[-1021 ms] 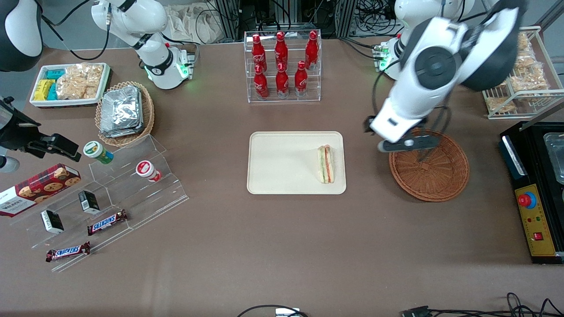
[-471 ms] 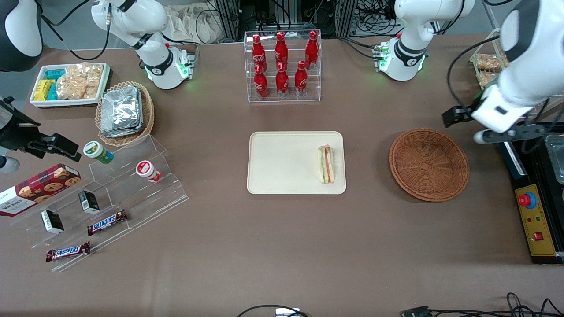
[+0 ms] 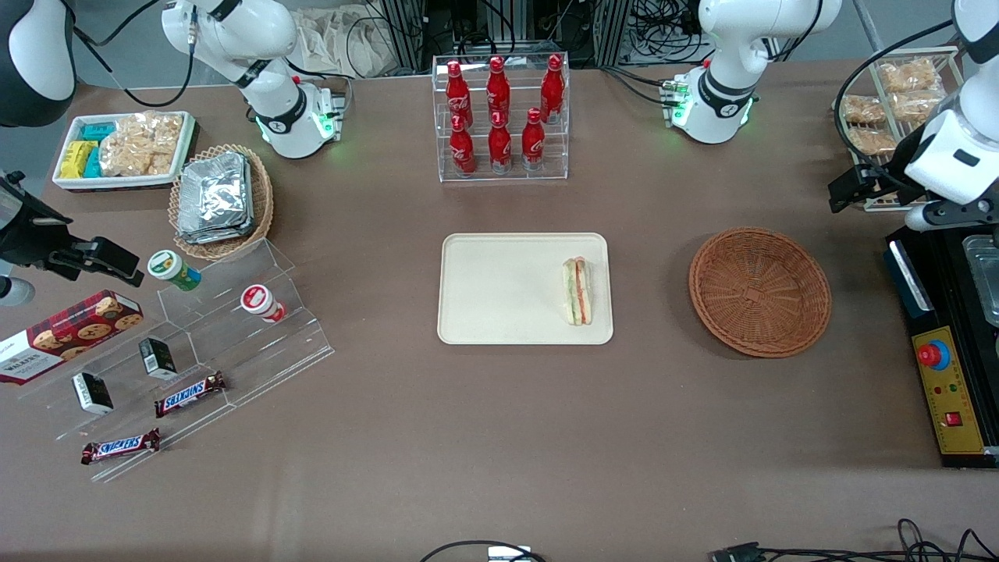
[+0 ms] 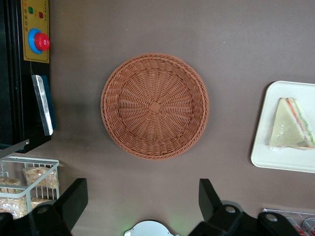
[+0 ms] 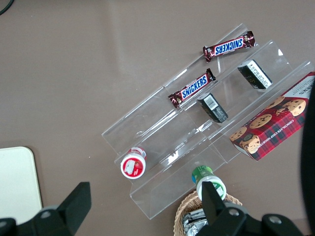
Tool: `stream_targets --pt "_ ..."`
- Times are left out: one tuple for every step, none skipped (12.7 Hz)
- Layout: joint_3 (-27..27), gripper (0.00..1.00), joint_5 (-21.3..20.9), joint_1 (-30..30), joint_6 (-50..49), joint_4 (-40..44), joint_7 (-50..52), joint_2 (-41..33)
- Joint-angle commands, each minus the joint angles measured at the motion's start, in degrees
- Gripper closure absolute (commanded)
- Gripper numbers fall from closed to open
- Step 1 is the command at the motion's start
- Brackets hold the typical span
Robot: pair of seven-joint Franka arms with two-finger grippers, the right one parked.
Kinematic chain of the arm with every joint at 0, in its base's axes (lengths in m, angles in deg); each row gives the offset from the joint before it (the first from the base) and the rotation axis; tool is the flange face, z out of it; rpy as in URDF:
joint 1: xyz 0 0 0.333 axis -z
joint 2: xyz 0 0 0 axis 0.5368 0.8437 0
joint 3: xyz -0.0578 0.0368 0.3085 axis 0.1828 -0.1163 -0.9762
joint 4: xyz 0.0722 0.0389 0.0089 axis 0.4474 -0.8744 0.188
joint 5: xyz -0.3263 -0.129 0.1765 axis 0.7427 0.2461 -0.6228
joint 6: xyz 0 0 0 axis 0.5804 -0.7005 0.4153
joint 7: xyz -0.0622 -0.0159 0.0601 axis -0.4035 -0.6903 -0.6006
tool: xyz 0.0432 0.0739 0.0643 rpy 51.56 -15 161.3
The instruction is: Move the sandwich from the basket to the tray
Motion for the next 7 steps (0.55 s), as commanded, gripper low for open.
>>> stream_targets --pt "-0.4 0.0 1.0 0.4 -1.1 1.3 -0.6 0.6" --pt "-0.4 0.0 1.2 0.6 -1.0 1.6 -0.5 0.6" --pt "-0.5 0.0 2.3 0.6 -1.1 2.3 -0.3 0.7" --pt "-0.5 0.0 3.1 0.6 -1.5 2.9 0.0 1.5" --pt "-0.5 0.0 3.1 0.6 -1.5 3.0 -0.1 1.6" --pt "-0.5 0.0 3.1 0.6 -1.9 3.1 -0.3 1.5" --pt "-0.6 0.0 3.2 0.5 -1.9 3.2 -0.6 1.6"
